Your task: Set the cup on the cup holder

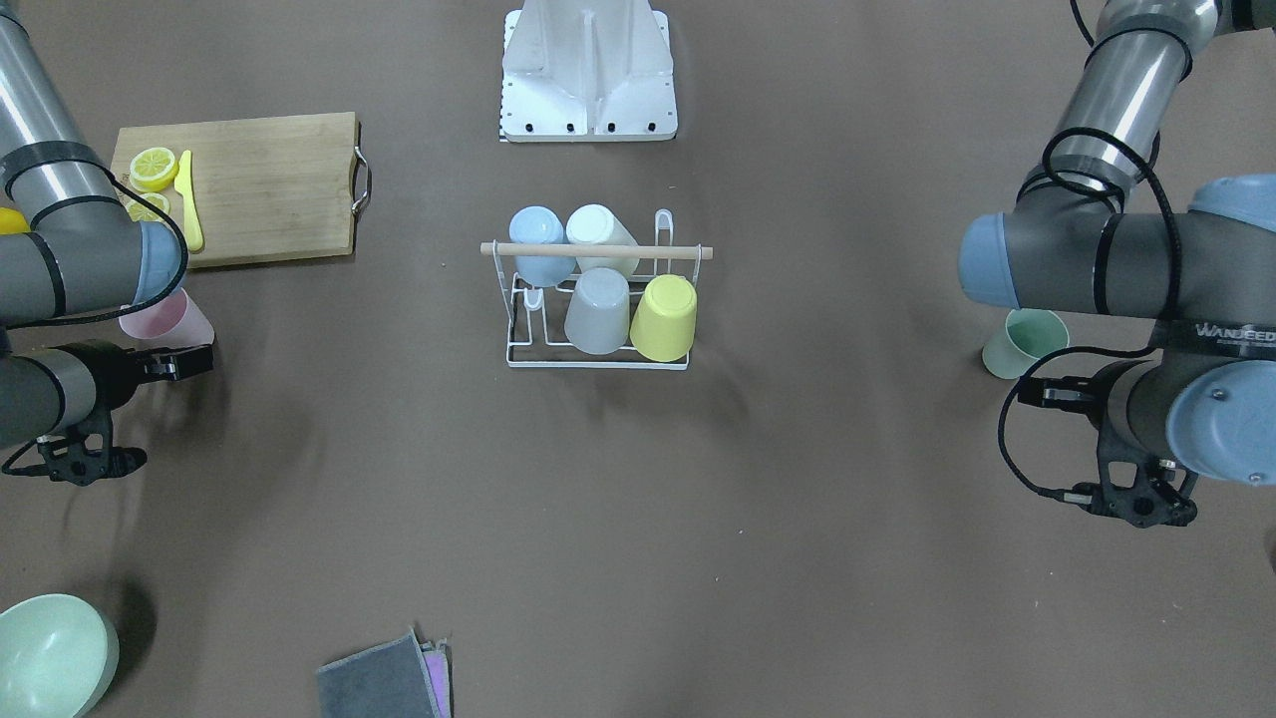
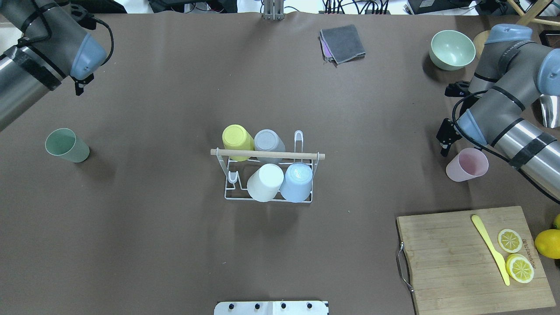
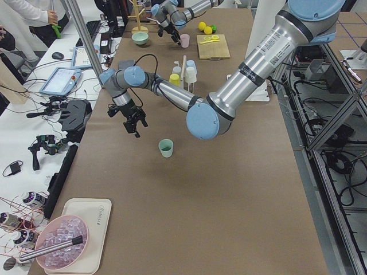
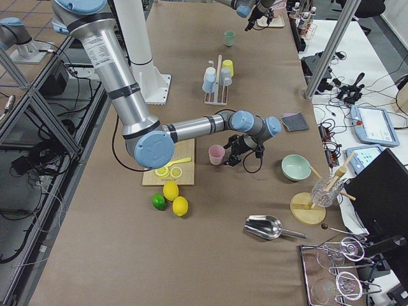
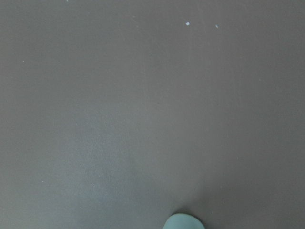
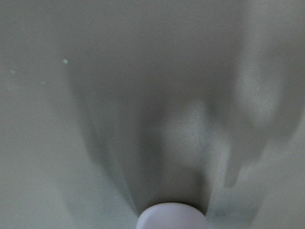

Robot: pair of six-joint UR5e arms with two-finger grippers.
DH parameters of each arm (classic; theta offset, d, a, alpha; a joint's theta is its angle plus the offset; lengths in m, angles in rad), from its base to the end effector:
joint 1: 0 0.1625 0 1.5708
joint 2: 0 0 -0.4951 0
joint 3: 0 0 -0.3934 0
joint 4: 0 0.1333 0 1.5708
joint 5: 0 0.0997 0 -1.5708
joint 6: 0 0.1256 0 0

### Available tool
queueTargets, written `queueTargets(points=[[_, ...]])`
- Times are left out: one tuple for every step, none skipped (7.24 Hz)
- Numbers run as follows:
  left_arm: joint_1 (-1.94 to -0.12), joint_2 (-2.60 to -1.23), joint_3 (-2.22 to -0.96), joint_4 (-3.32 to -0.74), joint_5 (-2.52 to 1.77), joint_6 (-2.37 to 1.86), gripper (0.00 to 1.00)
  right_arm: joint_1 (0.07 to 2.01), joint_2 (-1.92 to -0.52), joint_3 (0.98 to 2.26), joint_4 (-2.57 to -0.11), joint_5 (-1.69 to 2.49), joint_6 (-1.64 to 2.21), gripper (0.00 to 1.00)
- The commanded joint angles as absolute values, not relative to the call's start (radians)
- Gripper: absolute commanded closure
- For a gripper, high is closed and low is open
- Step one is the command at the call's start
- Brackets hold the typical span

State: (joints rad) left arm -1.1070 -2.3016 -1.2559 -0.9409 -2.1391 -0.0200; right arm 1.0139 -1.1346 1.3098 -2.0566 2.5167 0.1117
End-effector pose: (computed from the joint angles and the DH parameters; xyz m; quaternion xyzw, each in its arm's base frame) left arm 0.2836 -0.7138 0.4968 -0.1663 0.2461 0.1808 0.9376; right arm -0.3269 -0.5846 0.6431 -0.2777 -0.3799 -0.1254 0.8734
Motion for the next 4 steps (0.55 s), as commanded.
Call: queueTargets(points=[[-1.106,-2.293,-1.256,-0.991,-2.192,0.021,0.02,1.014,-1.126,1.301,-2.129,2.517,0.062,0.05],[-1.104,-2.293,-1.256,-0.988,-2.195,0.023,0.02,1.014,-1.124,1.301,-2.137,2.517,0.054,0.05],[-1.089,-2.290,-1.252,-0.991,-2.188,0.028,0.02,1.011,-1.120,1.296,-2.138,2.517,0.054,0.05],[-1.045,-2.269,-1.250,-0.996,-2.184,0.029,0.02,1.011,-1.103,1.278,-2.140,2.517,0.054,0.05]])
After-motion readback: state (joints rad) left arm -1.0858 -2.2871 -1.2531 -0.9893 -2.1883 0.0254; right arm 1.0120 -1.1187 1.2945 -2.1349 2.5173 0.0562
